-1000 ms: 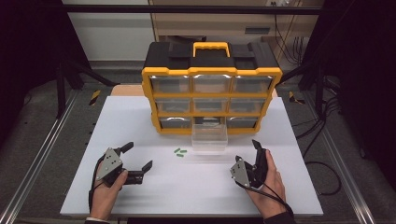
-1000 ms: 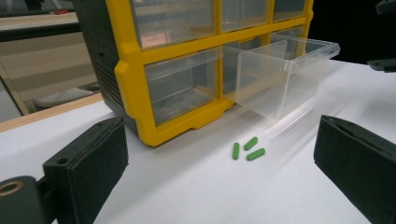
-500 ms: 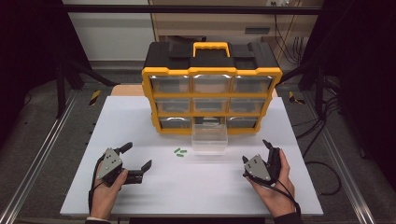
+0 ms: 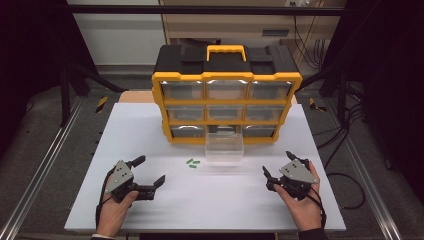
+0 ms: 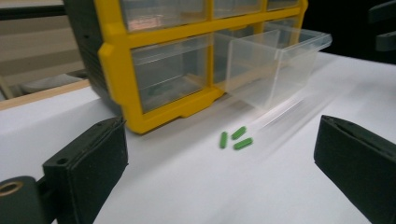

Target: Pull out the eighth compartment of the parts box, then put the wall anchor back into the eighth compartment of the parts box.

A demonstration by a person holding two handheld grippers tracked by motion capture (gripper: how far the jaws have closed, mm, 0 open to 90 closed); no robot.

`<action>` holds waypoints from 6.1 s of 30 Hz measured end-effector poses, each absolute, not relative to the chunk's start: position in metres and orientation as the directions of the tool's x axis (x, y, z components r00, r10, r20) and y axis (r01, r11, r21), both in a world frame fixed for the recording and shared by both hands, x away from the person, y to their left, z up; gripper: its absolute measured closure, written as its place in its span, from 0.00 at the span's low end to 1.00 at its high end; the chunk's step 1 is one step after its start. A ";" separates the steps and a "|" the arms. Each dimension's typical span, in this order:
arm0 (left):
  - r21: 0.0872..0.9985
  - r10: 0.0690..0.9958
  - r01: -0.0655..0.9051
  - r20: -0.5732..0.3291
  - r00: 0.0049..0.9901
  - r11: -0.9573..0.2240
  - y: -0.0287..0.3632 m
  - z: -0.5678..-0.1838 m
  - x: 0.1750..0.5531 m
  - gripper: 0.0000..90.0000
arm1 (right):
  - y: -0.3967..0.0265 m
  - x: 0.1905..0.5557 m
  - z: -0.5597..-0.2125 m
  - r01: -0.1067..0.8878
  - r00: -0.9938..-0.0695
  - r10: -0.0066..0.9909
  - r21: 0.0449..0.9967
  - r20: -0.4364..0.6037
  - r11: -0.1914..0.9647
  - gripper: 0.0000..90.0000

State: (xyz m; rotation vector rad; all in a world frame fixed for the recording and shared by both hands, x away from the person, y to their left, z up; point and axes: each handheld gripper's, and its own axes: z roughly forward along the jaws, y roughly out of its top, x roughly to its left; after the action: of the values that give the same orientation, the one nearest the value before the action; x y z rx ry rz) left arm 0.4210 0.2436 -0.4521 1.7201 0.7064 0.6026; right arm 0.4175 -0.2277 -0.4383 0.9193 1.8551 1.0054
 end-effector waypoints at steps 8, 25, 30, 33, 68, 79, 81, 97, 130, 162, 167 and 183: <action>0.954 0.708 0.190 0.032 0.705 -0.232 0.230 -0.437 0.431 0.05 | -0.241 0.430 -0.444 0.264 -0.468 0.876 0.928 -0.114 0.262 0.11; 0.842 0.667 0.303 0.087 0.740 -0.446 0.172 -0.404 0.470 0.09 | -0.234 0.425 -0.447 0.233 -0.525 0.840 0.927 -0.135 0.295 0.10; 0.824 0.680 0.348 0.061 0.731 -0.447 0.175 -0.398 0.477 0.08 | -0.237 0.417 -0.447 0.215 -0.509 0.845 0.925 -0.166 0.312 0.11; 0.802 0.681 0.378 0.048 0.730 -0.463 0.177 -0.402 0.482 0.07 | -0.239 0.413 -0.450 0.222 -0.514 0.848 0.934 -0.132 0.279 0.12; 0.672 0.673 0.453 0.092 0.734 -0.586 0.152 -0.425 0.491 0.09 | -0.230 0.416 -0.460 0.233 -0.581 0.810 0.936 -0.082 0.262 0.11; 0.646 0.682 0.497 0.051 0.729 -0.579 0.141 -0.435 0.505 0.22 | -0.234 0.420 -0.463 0.248 -0.567 0.821 0.935 -0.073 0.254 0.11; 0.646 0.679 0.487 0.066 0.731 -0.587 0.141 -0.434 0.505 0.24 | -0.235 0.420 -0.464 0.244 -0.567 0.820 0.936 -0.075 0.254 0.11; 0.612 0.678 0.514 0.050 0.733 -0.601 0.136 -0.444 0.524 0.61 | -0.237 0.418 -0.463 0.194 -0.578 0.810 0.947 -0.099 0.254 0.11; 0.639 0.732 0.546 0.039 0.680 -0.542 0.134 -0.445 0.520 0.94 | -0.239 0.420 -0.467 0.218 -0.583 0.809 0.946 -0.072 0.241 0.10; 0.695 0.698 0.446 0.112 0.707 -0.563 0.136 -0.377 0.508 0.94 | -0.243 0.417 -0.463 0.190 -0.568 0.822 0.964 -0.046 0.186 0.10; 0.699 0.691 0.437 0.115 0.714 -0.567 0.133 -0.372 0.506 0.94 | -0.243 0.417 -0.463 0.194 -0.565 0.824 0.964 -0.041 0.181 0.10; 0.713 0.669 0.399 0.131 0.732 -0.576 0.120 -0.354 0.501 0.94 | -0.245 0.417 -0.463 0.193 -0.560 0.828 0.965 -0.040 0.177 0.10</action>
State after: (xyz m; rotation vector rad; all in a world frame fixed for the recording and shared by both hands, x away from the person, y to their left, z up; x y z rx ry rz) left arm 0.5013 0.1197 -0.3541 2.2515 0.8026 0.5137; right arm 0.4174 -0.2447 -0.4632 0.9594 1.8760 1.4077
